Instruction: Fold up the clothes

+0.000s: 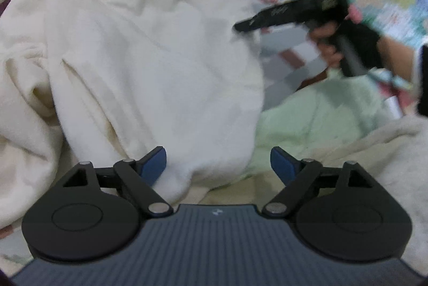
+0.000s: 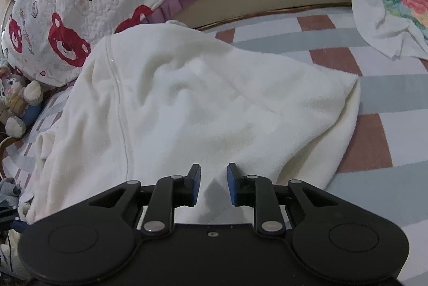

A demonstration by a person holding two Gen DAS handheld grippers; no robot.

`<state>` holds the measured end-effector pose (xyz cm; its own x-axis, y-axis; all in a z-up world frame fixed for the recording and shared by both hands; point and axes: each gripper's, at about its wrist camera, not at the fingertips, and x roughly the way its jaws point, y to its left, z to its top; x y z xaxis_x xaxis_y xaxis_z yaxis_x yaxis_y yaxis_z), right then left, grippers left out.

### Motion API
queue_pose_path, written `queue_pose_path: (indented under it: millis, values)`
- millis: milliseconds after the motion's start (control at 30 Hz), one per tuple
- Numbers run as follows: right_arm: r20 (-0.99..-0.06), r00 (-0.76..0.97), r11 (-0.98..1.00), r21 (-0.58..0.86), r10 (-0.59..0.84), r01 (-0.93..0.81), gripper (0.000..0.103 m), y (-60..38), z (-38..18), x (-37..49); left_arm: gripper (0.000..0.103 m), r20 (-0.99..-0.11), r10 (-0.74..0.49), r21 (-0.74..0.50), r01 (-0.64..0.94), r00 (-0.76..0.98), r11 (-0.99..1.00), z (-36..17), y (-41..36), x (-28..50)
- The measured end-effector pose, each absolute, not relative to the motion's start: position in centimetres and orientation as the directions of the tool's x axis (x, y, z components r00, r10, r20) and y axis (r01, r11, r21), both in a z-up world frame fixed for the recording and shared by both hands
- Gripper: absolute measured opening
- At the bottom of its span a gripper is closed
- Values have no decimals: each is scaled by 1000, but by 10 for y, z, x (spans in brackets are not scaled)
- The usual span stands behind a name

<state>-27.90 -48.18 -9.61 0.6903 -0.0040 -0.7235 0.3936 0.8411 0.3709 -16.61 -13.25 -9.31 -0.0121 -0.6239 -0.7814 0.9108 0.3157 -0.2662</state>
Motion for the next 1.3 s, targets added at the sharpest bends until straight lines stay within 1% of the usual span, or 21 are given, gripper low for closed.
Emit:
queue_pose_path:
  millis: [33,67,100,133,167,233,267,367,467,600,667,733,800,833,867,1033,1100,1133,1200,1267,1300]
  values:
    - [-723,691,846,360,-13,393,26,-482,-95,-280,85,-793,-609,-246,913,3,325,-95,-134,-167]
    - [-723,690,850,349,-24,395,26,-482,-93,-282,78,-804,-594,-225,916,19,334,-97,-135,-168]
    - [-724,688,852,332,-44,404,26,-483,-91,-285,68,-816,-572,-144,927,87,345,-98,-137,-171]
    - [-725,685,854,315,-64,413,26,-484,-89,-288,45,-822,-540,-26,936,179,350,-99,-140,-176]
    - [-728,680,857,295,-86,424,26,-486,-87,-292,29,-816,-524,51,933,244,356,-100,-141,-179]
    - [-746,648,861,221,-153,458,27,-493,-86,-305,24,-788,-493,199,910,369,363,-102,-144,-185]
    - [-753,631,861,184,-187,474,27,-496,-86,-311,21,-776,-508,184,904,374,385,-98,-142,-180]
    - [-771,577,867,67,-269,494,27,-501,-91,-326,19,-739,-554,124,885,384,449,-85,-135,-166]
    - [-768,555,882,-27,-320,471,27,-495,-98,-336,19,-642,-563,195,821,521,537,-68,-128,-155]
    - [-772,561,919,-76,-299,386,27,-480,-103,-331,19,-611,-583,72,771,536,633,-60,-114,-125]
    - [-760,575,927,-96,-304,363,31,-473,-100,-326,19,-611,-575,37,746,543,665,-64,-109,-112]
    - [-739,593,929,-120,-320,351,48,-466,-94,-321,19,-613,-566,22,728,552,686,-70,-107,-101]
    - [-711,613,927,-155,-345,341,54,-459,-87,-315,19,-613,-565,1,716,552,698,-74,-106,-94]
    - [-699,622,927,-170,-353,335,55,-456,-83,-311,19,-609,-571,-13,712,551,702,-75,-107,-92]
    - [-696,629,931,-173,-347,323,55,-452,-81,-307,19,-603,-575,-23,709,552,705,-76,-106,-92]
    - [-702,633,943,-188,-326,276,66,-435,-89,-280,19,-588,-589,-35,711,554,703,-75,-107,-92]
    - [-721,592,930,-226,-360,290,67,-432,-98,-266,19,-576,-611,-78,707,544,703,-68,-100,-93]
    - [-731,562,919,-255,-387,301,67,-432,-103,-258,17,-563,-621,-91,705,546,703,-63,-97,-95]
    - [-718,545,899,-294,-432,325,67,-439,-103,-249,15,-546,-618,-69,704,566,707,-58,-93,-98]
    - [-692,554,884,-308,-462,353,64,-449,-96,-241,15,-556,-616,-55,715,558,697,-60,-94,-97]
    - [-678,575,883,-276,-458,379,58,-457,-88,-237,15,-571,-617,-64,720,541,691,-64,-95,-95]
